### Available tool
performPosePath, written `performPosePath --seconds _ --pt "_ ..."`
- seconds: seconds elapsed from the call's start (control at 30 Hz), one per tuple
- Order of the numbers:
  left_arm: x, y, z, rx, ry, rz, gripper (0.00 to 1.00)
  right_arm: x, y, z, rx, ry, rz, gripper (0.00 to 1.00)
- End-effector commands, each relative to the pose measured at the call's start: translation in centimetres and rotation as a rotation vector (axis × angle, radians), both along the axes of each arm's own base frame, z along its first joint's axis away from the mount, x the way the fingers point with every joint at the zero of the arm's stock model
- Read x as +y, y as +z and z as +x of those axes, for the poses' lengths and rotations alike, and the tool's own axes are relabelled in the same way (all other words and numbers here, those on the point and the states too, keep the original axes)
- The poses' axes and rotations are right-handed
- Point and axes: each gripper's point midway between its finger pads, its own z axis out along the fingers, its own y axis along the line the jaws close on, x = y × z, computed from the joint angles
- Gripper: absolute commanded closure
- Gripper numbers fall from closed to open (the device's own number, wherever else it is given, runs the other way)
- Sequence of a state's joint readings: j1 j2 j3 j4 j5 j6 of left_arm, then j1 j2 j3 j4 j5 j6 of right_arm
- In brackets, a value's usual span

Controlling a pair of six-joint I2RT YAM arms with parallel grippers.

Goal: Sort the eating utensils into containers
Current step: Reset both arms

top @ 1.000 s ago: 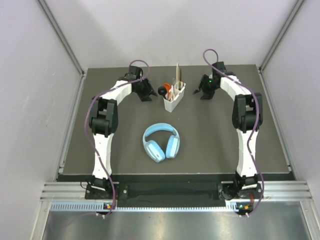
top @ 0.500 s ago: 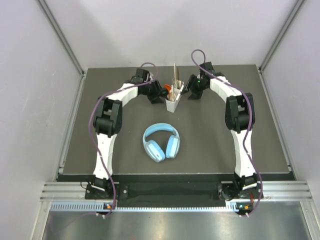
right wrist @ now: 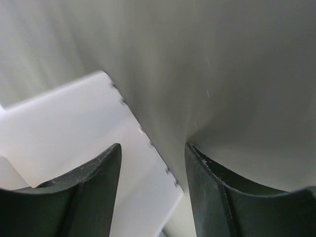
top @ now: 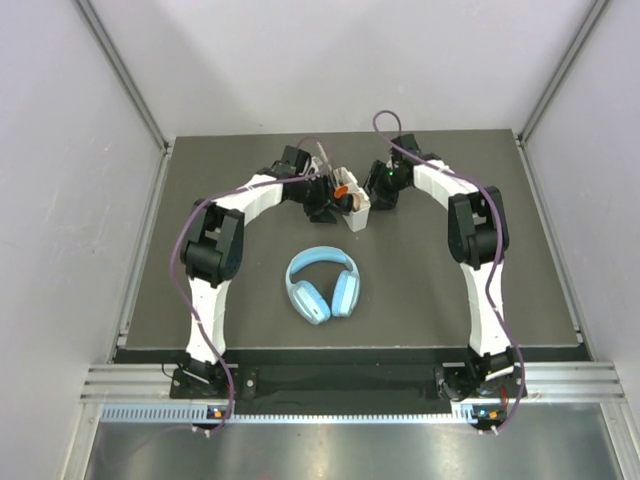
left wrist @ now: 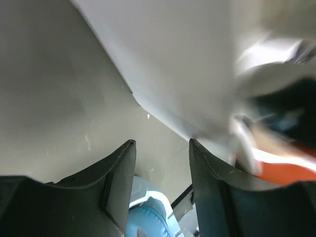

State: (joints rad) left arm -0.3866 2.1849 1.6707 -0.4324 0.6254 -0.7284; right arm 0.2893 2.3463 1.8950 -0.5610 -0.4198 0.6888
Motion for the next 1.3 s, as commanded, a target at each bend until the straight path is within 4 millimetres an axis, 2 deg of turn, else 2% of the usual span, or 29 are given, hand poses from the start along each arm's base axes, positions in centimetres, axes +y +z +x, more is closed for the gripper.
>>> performPosePath --seconds 0.0,0.1,0.3,0.7,0.83,1.27 --pt "1.6 3.2 0.8 -0.111 0.037 0.048 0.48 1.3 3.0 -3.1 -0.031 0.055 -0.014 0.45" --pt "2.2 3.3 0.6 -0.119 0.054 0.082 0.48 1.3 3.2 -4.7 -0.035 0.071 -0.023 0.45" --pt "3.1 2.7 0.2 -0.106 0.067 0.129 0.48 0.9 3.2 -6.5 -0.023 0.088 -0.027 0.45" --pt "3.6 1.8 -0.5 -0.083 0.076 0.153 0.48 2.2 4.5 -8.1 -0.028 0.135 -0.003 0.44" --pt "3.8 1.5 -0.7 -0.083 0.081 0.164 0.48 2.7 4.1 -9.3 0.017 0.15 0.005 0.45" --pt "4.2 1.2 -1.0 -0.084 0.082 0.174 0.48 2.5 4.3 -11.0 0.039 0.155 0.002 0.44"
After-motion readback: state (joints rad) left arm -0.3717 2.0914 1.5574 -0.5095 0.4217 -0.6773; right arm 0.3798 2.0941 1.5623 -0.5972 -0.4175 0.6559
